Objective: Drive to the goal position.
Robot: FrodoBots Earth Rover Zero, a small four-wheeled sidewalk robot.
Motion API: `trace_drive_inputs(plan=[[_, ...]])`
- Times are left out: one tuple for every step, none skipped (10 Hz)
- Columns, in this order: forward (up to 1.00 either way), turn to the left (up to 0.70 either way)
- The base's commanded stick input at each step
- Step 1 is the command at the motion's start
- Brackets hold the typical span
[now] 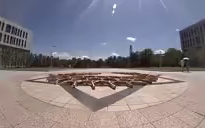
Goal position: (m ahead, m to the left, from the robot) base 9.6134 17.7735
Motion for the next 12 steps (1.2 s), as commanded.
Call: trace_drive_inputs(plan=[[0.06, 0.00], [0.07, 0.00], [0.06, 0.00], [0.07, 0.00], [0.07, 0.00], [0.07, 0.00], [0.06, 0.00], [0.07, 0.00], [0.06, 0.00], [0.06, 0.00], [0.06, 0.00], [0.06, 0.00]])
